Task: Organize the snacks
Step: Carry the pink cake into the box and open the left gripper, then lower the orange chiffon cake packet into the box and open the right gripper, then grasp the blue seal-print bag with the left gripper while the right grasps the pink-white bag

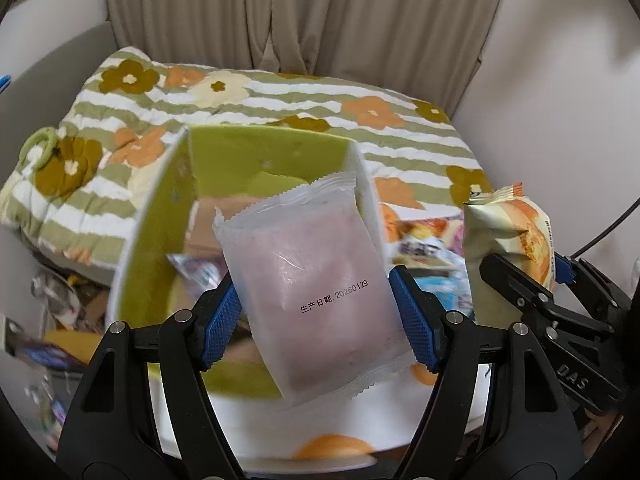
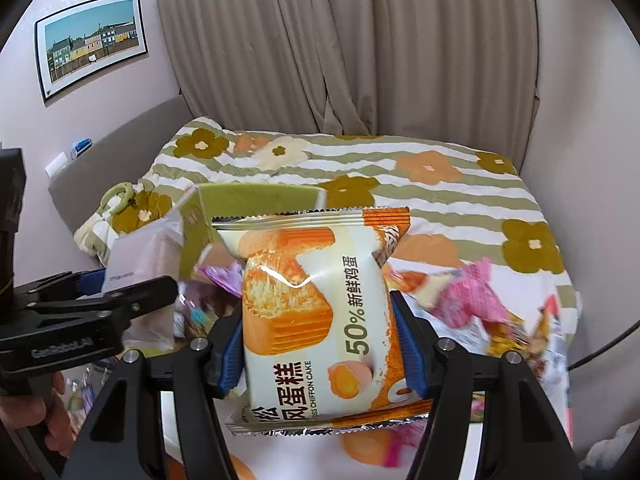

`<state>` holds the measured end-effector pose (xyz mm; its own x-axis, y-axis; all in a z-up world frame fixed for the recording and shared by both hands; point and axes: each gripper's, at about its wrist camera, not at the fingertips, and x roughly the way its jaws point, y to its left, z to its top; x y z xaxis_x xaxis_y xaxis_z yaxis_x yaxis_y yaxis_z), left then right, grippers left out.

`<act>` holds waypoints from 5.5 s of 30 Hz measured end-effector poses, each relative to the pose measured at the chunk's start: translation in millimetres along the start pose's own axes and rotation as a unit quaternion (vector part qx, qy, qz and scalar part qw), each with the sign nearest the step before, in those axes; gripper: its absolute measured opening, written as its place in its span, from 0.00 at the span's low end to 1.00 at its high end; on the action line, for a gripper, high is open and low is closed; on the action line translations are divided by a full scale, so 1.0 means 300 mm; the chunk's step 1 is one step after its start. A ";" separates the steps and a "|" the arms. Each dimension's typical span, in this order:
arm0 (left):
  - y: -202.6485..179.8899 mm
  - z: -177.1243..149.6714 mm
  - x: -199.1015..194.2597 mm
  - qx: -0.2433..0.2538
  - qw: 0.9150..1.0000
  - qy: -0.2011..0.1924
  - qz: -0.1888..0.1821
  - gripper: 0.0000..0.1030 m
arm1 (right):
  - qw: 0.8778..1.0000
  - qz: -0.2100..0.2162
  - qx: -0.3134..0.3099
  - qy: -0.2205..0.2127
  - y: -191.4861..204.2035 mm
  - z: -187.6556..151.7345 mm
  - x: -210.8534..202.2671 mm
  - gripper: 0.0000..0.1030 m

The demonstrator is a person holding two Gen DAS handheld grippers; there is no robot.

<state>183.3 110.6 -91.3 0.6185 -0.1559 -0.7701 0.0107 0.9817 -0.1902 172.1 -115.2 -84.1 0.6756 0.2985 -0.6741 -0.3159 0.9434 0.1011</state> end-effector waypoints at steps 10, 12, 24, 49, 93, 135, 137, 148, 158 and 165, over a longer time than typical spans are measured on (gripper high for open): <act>0.250 0.155 0.231 0.036 0.998 0.051 -0.026 0.67 | 0.999 -0.024 0.021 0.036 0.221 0.051 0.184 0.58; 0.278 0.162 0.271 0.040 0.997 0.057 -0.033 0.67 | 0.998 -0.030 0.019 0.047 0.243 0.047 0.211 0.58; 0.420 0.093 0.270 0.016 0.997 0.070 -0.028 0.99 | 0.997 -0.029 0.013 0.070 0.287 0.045 0.280 0.58; 0.449 -0.040 0.185 -0.019 0.997 0.077 0.012 0.99 | 0.996 0.036 0.044 0.071 0.276 -0.032 0.326 0.97; -0.073 -0.138 -0.136 0.073 0.995 -0.015 -0.063 0.99 | 0.988 -0.096 0.108 -0.046 -0.079 -0.150 -0.260 0.97; -0.578 -0.351 0.688 0.037 0.990 0.126 0.051 0.82 | 0.984 0.030 0.082 0.154 -0.541 -0.549 0.206 0.96; -0.569 -0.356 0.698 0.035 0.990 0.130 0.043 0.79 | 0.984 0.032 0.082 0.155 -0.533 -0.546 0.220 0.96; -0.556 -0.358 0.680 0.073 0.988 0.128 0.040 0.66 | 0.983 0.023 0.072 0.168 -0.481 -0.527 0.295 0.86; -0.545 -0.357 0.646 0.075 0.988 0.124 0.046 0.66 | 0.983 0.003 0.059 0.174 -0.453 -0.521 0.343 0.74; -0.556 -0.361 0.620 0.074 0.989 0.119 0.044 0.66 | 0.984 -0.004 0.049 0.170 -0.455 -0.536 0.329 0.57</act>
<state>211.4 -94.0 -269.0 0.4204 -0.0737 -0.9043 0.0910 0.9951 -0.0388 174.9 -237.7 -282.0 0.4106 0.2401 -0.8796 -0.2338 0.9602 0.1530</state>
